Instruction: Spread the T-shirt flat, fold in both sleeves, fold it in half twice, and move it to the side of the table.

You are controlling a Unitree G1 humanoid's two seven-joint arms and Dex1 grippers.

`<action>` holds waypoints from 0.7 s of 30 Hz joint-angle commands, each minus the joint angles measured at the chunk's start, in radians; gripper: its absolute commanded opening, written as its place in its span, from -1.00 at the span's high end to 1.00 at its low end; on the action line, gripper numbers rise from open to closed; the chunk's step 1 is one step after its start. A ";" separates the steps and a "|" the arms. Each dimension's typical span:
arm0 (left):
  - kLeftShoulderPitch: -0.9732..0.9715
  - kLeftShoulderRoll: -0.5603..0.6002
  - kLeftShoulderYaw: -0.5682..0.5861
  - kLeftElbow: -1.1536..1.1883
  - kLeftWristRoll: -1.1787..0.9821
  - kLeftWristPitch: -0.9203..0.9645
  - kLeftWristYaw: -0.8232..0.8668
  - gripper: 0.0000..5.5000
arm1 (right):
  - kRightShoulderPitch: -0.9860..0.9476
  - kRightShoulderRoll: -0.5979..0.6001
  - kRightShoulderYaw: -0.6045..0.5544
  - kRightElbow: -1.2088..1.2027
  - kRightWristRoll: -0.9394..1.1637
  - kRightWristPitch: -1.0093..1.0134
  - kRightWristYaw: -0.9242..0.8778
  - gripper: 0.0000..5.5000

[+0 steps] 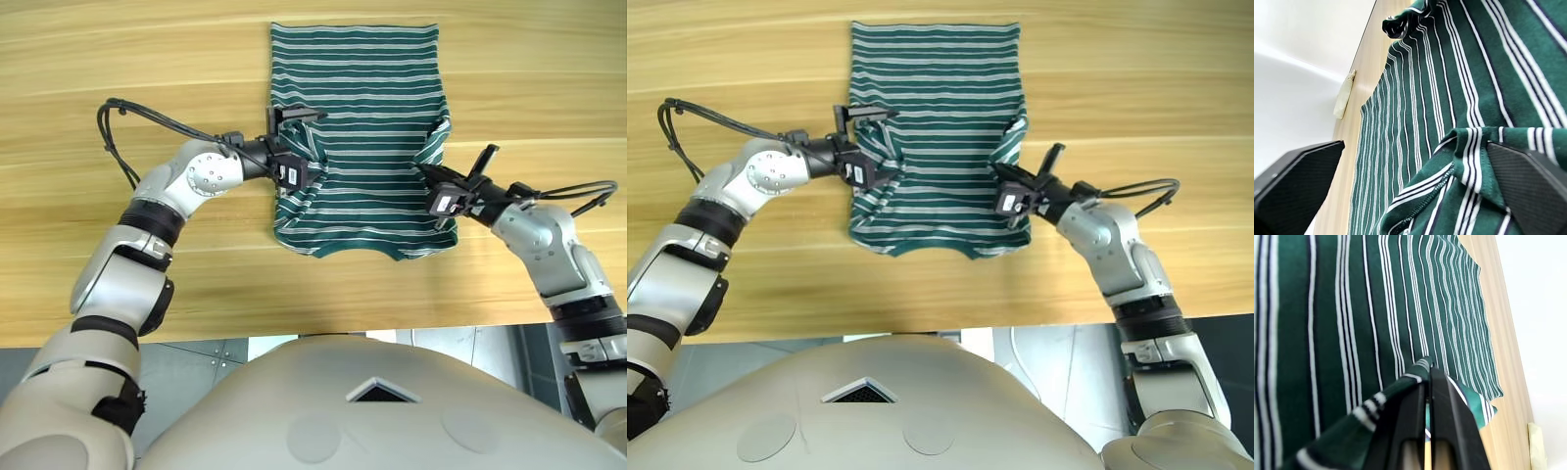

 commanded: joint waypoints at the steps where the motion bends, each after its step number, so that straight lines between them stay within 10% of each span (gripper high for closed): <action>1: 0.035 0.008 -0.027 0.029 0.042 0.021 -0.020 -0.96 | -0.037 0.032 0.020 -0.004 -0.023 0.028 0.009 0.99; 15: 0.043 0.008 -0.026 0.025 0.039 0.022 -0.021 -0.96 | -0.060 0.082 0.072 0.034 -0.060 0.102 0.024 0.99; 21: 0.042 0.004 -0.027 0.026 0.036 0.022 -0.023 -0.96 | -0.073 0.103 0.065 0.049 -0.046 0.136 0.016 0.64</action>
